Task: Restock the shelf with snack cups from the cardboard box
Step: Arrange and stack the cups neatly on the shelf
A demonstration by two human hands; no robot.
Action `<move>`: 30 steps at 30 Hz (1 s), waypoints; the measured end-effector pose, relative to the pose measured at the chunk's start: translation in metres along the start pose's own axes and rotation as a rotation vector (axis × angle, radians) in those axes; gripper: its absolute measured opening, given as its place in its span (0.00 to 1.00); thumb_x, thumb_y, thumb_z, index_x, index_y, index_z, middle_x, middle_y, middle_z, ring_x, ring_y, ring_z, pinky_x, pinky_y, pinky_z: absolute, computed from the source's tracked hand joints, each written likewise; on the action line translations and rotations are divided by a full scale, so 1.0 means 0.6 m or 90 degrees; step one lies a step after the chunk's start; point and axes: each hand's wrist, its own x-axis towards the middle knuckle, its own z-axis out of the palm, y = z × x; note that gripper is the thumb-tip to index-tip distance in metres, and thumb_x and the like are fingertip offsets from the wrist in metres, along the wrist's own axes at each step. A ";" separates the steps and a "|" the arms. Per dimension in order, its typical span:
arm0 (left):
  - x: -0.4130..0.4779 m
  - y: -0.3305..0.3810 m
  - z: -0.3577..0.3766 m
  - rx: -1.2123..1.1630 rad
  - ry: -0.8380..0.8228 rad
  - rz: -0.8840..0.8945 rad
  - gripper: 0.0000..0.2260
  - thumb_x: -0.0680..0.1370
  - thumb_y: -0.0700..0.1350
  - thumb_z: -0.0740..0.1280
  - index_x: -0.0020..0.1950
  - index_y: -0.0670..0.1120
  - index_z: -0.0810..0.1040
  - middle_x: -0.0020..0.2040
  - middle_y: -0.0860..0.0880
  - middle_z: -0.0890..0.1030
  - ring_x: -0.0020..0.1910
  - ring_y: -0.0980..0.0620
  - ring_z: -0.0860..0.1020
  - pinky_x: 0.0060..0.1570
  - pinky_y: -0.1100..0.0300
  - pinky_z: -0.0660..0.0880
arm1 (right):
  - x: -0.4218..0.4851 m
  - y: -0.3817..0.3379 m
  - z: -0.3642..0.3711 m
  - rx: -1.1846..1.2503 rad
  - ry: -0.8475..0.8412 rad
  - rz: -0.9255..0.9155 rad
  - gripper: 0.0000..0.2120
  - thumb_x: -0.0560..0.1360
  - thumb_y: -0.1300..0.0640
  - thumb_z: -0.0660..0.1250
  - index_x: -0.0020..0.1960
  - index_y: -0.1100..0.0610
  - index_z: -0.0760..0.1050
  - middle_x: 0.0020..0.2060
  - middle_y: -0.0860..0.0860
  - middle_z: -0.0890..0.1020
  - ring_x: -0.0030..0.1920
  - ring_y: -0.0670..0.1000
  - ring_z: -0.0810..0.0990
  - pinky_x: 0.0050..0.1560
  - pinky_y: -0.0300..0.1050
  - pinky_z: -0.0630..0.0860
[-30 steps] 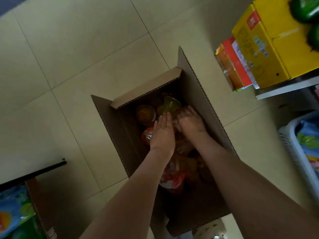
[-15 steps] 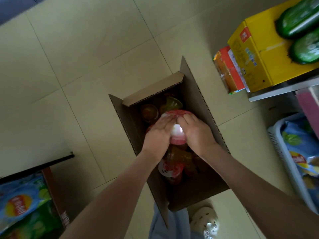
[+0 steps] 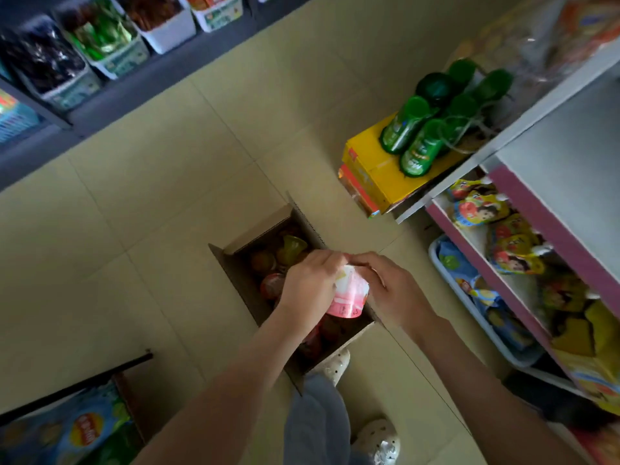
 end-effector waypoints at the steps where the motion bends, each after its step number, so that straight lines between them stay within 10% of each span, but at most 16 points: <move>1: 0.012 0.028 -0.013 0.011 0.020 0.029 0.06 0.65 0.38 0.67 0.40 0.44 0.81 0.36 0.50 0.81 0.35 0.52 0.81 0.27 0.66 0.73 | -0.014 -0.011 -0.028 0.011 0.012 0.001 0.13 0.80 0.54 0.58 0.61 0.51 0.76 0.54 0.43 0.79 0.53 0.43 0.75 0.53 0.35 0.70; 8: 0.094 0.269 -0.073 -0.028 0.128 0.130 0.14 0.56 0.34 0.77 0.34 0.46 0.77 0.31 0.52 0.77 0.31 0.55 0.75 0.34 0.63 0.67 | -0.131 -0.067 -0.239 0.035 0.282 0.075 0.13 0.73 0.59 0.61 0.50 0.59 0.82 0.40 0.47 0.80 0.41 0.43 0.76 0.43 0.23 0.66; 11: 0.122 0.375 -0.087 -0.107 0.169 0.183 0.03 0.65 0.38 0.67 0.36 0.45 0.79 0.32 0.50 0.77 0.36 0.55 0.70 0.34 0.60 0.68 | -0.189 -0.079 -0.321 0.061 0.420 0.106 0.10 0.73 0.61 0.60 0.45 0.59 0.81 0.36 0.49 0.81 0.38 0.43 0.75 0.40 0.31 0.68; 17: 0.150 0.537 -0.093 -0.259 0.141 0.248 0.11 0.70 0.40 0.59 0.41 0.44 0.81 0.35 0.49 0.81 0.38 0.53 0.74 0.40 0.58 0.70 | -0.290 -0.080 -0.444 0.197 0.548 0.166 0.10 0.76 0.62 0.60 0.39 0.57 0.77 0.31 0.50 0.79 0.31 0.43 0.72 0.34 0.37 0.67; 24: 0.161 0.621 -0.091 -0.532 -0.222 0.087 0.04 0.76 0.50 0.66 0.47 0.55 0.80 0.45 0.58 0.83 0.46 0.61 0.80 0.47 0.65 0.76 | -0.361 -0.032 -0.495 0.698 0.626 0.217 0.21 0.80 0.64 0.56 0.32 0.54 0.75 0.29 0.54 0.77 0.35 0.55 0.75 0.42 0.53 0.73; 30: 0.165 0.641 -0.074 -0.427 -0.279 0.095 0.10 0.79 0.44 0.62 0.40 0.55 0.77 0.35 0.54 0.81 0.36 0.59 0.78 0.35 0.61 0.72 | -0.390 -0.008 -0.512 0.849 0.678 0.133 0.27 0.81 0.67 0.52 0.26 0.52 0.71 0.27 0.46 0.74 0.28 0.46 0.73 0.31 0.38 0.75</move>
